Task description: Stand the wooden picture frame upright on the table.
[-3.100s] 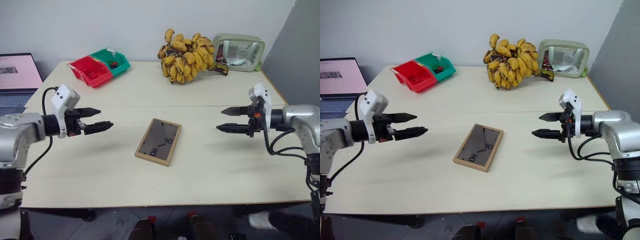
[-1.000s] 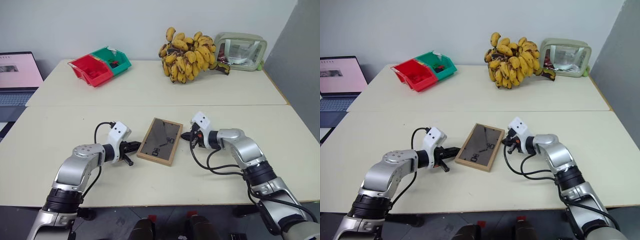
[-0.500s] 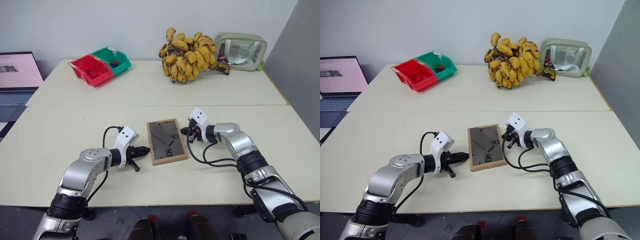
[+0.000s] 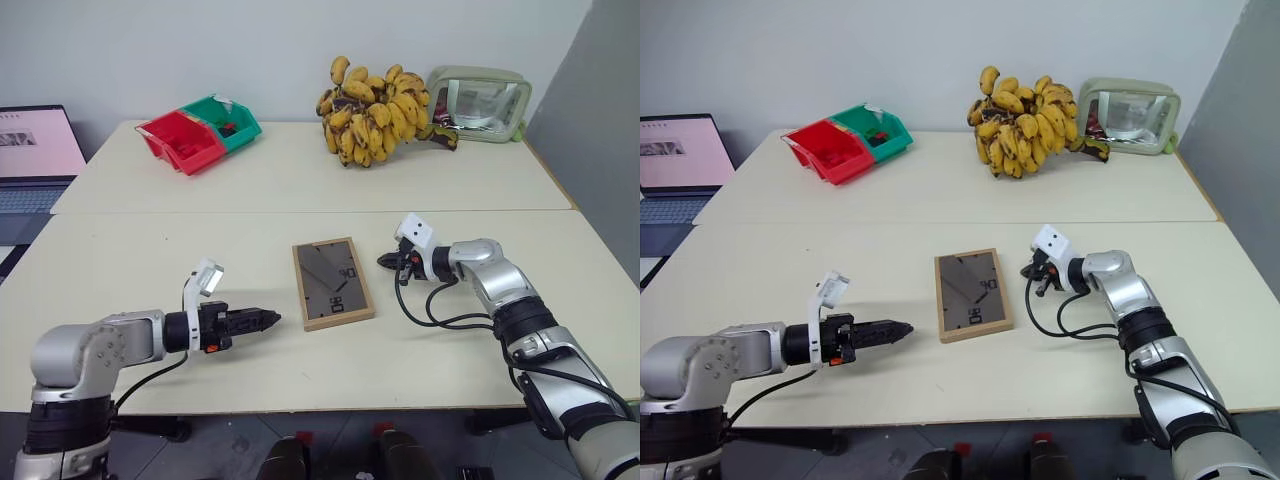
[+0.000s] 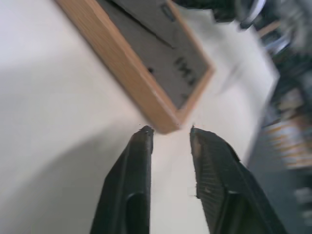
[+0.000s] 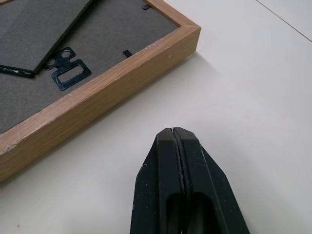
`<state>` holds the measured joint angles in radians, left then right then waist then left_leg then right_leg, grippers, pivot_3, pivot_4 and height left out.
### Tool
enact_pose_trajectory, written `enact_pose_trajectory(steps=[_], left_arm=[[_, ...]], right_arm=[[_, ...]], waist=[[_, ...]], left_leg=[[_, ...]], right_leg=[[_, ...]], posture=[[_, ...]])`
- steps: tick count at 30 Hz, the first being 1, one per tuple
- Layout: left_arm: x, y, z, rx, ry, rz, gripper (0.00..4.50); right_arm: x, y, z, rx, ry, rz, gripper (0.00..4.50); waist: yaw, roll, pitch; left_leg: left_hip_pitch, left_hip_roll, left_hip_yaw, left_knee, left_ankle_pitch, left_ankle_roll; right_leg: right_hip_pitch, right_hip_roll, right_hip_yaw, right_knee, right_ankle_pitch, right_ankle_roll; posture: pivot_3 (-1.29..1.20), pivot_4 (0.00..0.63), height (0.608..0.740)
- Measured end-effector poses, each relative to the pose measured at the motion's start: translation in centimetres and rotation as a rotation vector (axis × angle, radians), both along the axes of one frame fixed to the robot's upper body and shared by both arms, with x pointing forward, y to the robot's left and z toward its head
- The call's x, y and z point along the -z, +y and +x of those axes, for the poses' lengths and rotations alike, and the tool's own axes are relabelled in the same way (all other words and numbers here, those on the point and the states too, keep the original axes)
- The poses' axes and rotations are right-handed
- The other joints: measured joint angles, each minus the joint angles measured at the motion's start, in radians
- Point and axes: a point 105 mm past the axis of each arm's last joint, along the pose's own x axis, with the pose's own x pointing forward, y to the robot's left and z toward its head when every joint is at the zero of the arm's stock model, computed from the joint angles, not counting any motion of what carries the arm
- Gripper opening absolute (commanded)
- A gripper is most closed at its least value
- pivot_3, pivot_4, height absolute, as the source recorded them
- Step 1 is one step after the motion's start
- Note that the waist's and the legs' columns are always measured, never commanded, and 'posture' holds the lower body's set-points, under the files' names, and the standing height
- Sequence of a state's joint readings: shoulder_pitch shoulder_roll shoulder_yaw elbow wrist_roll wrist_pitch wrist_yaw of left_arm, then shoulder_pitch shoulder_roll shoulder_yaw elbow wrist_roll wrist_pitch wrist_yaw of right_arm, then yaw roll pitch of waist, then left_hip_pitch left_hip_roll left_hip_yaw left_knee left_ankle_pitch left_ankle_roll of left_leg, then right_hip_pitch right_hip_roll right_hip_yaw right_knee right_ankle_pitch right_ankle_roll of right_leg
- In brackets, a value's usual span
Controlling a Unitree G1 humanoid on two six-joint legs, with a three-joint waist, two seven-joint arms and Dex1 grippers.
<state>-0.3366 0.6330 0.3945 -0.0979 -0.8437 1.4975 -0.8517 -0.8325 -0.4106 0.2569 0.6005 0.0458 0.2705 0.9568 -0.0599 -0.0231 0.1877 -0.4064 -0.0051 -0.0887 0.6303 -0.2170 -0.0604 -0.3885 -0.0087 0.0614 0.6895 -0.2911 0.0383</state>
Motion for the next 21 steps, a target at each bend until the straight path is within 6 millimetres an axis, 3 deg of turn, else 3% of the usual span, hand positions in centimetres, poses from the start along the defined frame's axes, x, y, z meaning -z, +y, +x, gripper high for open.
enact_pose_trajectory(steps=[4, 11, 21], left_arm=[[-0.2, 0.5, 0.3, -0.057, 0.078, -0.089, 3.09], [1.5, -1.2, 0.7, -0.083, 0.139, -0.127, 4.47], [3.4, -3.1, 1.5, -0.13, 0.167, -0.152, 4.47]], right_arm=[[0.1, 0.1, -0.1, -0.004, 0.003, -0.001, 0.0], [1.3, 0.0, -0.6, -0.002, 0.024, -0.013, 0.0], [2.0, 2.3, -1.9, -0.015, 0.026, 0.022, 0.0]], waist=[[0.0, 0.0, 0.0], [0.002, 0.0, 0.0], [0.001, -0.001, -0.001]], left_leg=[[0.001, 0.0, 0.0, 0.0, 0.0, 0.0], [0.004, 0.0, 0.002, -0.001, 0.0, 0.0], [0.006, 0.0, 0.005, -0.001, 0.0, -0.001]], right_leg=[[0.0, -0.001, 0.001, 0.0, 0.0, 0.0], [0.001, -0.005, 0.003, 0.001, 0.0, 0.0], [0.003, -0.005, 0.004, 0.002, 0.0, 0.0]], posture=[[0.0, 0.15, 0.74], [0.0, 0.15, 0.74], [0.0, 0.15, 0.74]])
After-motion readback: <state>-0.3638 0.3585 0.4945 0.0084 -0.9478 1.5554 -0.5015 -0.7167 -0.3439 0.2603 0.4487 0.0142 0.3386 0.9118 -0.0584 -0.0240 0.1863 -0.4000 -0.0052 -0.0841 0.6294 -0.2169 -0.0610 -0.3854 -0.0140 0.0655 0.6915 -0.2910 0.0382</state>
